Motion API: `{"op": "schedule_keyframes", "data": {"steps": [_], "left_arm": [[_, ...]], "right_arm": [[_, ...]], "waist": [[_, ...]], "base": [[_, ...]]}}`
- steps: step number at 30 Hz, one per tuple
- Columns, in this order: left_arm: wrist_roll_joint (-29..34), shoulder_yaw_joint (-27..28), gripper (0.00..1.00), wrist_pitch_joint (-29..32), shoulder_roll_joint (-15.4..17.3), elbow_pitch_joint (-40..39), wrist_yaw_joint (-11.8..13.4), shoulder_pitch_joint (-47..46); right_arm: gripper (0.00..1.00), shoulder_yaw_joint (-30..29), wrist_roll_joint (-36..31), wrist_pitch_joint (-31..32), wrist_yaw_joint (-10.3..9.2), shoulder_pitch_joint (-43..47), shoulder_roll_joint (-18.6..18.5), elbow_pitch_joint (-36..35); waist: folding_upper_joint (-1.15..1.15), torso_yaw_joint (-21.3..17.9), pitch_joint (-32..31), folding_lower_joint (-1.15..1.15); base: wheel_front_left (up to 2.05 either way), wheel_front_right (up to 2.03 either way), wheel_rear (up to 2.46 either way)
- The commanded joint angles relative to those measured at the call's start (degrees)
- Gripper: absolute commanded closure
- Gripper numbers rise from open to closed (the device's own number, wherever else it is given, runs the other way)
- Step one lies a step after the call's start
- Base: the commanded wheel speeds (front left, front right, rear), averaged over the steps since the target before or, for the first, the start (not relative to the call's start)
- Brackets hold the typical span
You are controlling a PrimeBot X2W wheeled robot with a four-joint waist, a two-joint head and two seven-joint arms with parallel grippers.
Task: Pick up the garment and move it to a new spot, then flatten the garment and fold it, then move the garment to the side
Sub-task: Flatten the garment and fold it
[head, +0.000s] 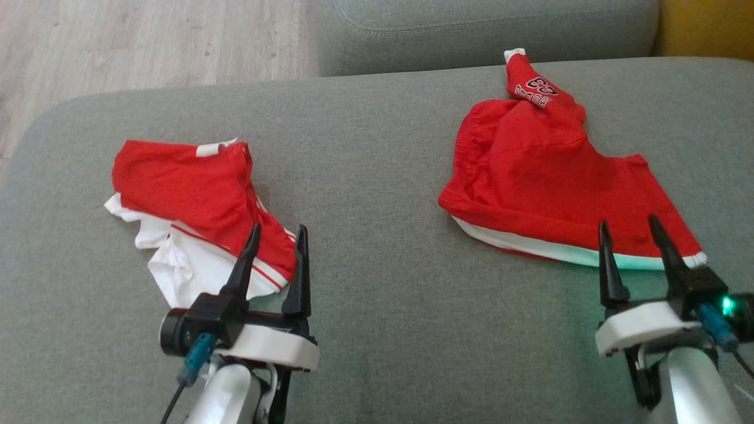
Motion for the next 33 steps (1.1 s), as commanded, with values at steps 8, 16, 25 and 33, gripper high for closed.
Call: {"op": "schedule_keyframes", "data": {"steps": [8,16,25,33], "left_arm": [[0.4,1.9,0.0,-0.5,0.2,-2.1,-0.3,-1.1],[-0.3,1.1,0.0,-0.5,0.2,-2.5,-0.1,-2.6],[-1.1,0.1,0.0,-0.5,0.2,-2.7,0.3,-3.8],[-1.2,-0.2,0.0,-0.5,0.2,-2.9,0.6,-4.9]], "right_arm": [[0.0,2.1,2.1,-0.8,-0.04,-0.6,-0.3,-3.6],[0.0,11.8,3.2,-0.3,-0.04,-3.3,-0.3,-2.5],[0.0,19.6,-2.8,4.4,-0.04,-11.9,-0.3,8.6],[0.0,18.2,-6.5,4.2,-0.04,-18.2,-0.3,18.0]], "waist": [[0.0,0.5,0.4,0.0],[0.0,2.7,2.7,0.0],[0.0,5.5,5.8,0.0],[0.0,6.7,7.6,0.0]], "base": [[0.0,0.0,0.0],[0.0,0.0,0.0],[0.0,0.0,0.0],[0.0,0.0,0.0]]}}
